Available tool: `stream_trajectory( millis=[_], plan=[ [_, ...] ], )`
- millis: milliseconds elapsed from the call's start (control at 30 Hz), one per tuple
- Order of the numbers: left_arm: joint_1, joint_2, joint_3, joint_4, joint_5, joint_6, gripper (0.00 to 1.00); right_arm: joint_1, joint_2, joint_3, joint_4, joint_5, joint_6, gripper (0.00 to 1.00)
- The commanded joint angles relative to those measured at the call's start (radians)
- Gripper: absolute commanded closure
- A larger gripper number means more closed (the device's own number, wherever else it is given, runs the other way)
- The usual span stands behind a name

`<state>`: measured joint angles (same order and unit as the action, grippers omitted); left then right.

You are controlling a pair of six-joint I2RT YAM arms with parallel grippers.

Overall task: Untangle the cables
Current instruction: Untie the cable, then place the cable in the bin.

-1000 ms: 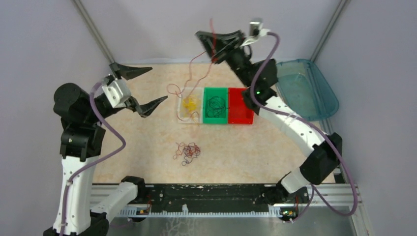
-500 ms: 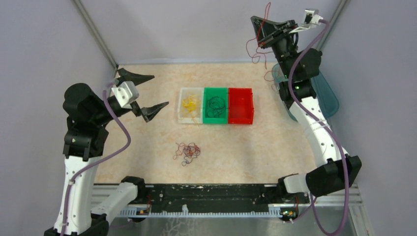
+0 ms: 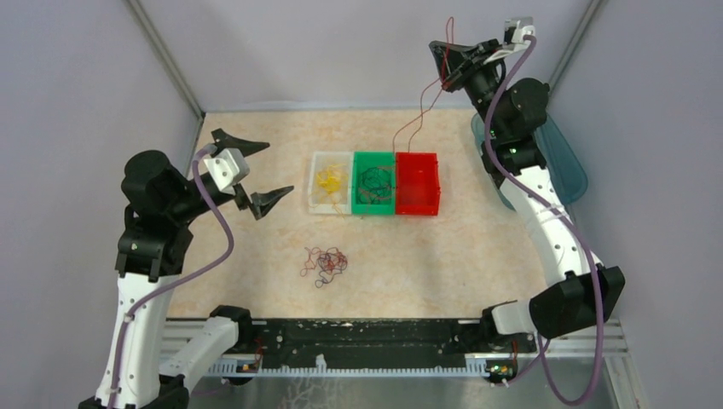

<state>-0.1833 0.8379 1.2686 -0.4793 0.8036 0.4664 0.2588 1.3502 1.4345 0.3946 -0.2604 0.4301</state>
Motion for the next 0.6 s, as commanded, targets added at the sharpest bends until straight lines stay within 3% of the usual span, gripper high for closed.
stream_trajectory(
  millis=[0,567],
  plan=[
    [0.002,-0.021,0.0,-0.008,-0.013,0.023,0.01,-0.006,0.005,0.037,0.039,-0.023,-0.035,1.0],
    [0.002,-0.019,0.021,-0.018,-0.029,0.055,0.01,-0.035,0.042,0.116,0.042,-0.012,-0.018,1.0]
  ],
)
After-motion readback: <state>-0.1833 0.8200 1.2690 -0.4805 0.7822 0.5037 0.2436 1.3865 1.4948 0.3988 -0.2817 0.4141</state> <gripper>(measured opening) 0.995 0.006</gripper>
